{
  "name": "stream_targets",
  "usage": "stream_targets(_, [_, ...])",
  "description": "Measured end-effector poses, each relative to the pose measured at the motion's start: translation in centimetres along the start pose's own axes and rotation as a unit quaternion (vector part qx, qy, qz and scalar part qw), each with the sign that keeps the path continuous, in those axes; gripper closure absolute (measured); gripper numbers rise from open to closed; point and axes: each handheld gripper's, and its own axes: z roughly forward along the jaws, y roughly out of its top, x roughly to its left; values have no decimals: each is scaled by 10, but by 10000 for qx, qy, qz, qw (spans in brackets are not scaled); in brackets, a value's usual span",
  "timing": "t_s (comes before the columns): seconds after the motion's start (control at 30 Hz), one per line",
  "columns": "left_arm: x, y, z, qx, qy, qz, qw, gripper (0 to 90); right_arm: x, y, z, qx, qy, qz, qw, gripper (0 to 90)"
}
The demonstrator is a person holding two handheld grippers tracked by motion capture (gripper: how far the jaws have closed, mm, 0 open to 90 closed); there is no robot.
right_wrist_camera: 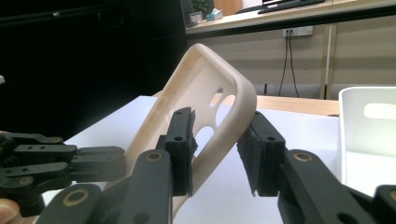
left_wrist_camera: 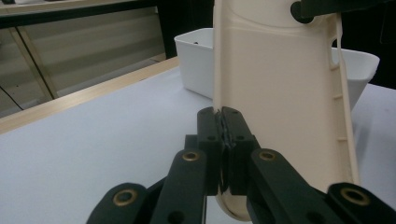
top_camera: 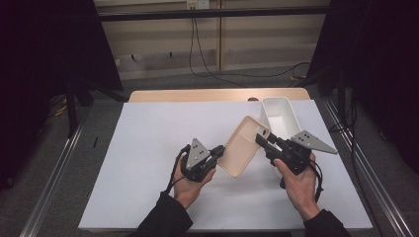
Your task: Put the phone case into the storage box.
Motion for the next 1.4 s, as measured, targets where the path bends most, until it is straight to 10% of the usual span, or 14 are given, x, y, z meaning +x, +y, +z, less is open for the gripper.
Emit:
stream_targets(0.4, [-4,0,-1,-75,23,79,9999,872,-1,2,-3,-97,217,262,9994,742])
stream_targets(0.97, [-4,-7,5,105,-71,10,9999,844,8,7,-5,-219,536,-18,9983,818])
stream_targets(1.4, [3,-7,7,80,-153,-237,9996,345,9,8,-6,-279,510,-343,9977,818])
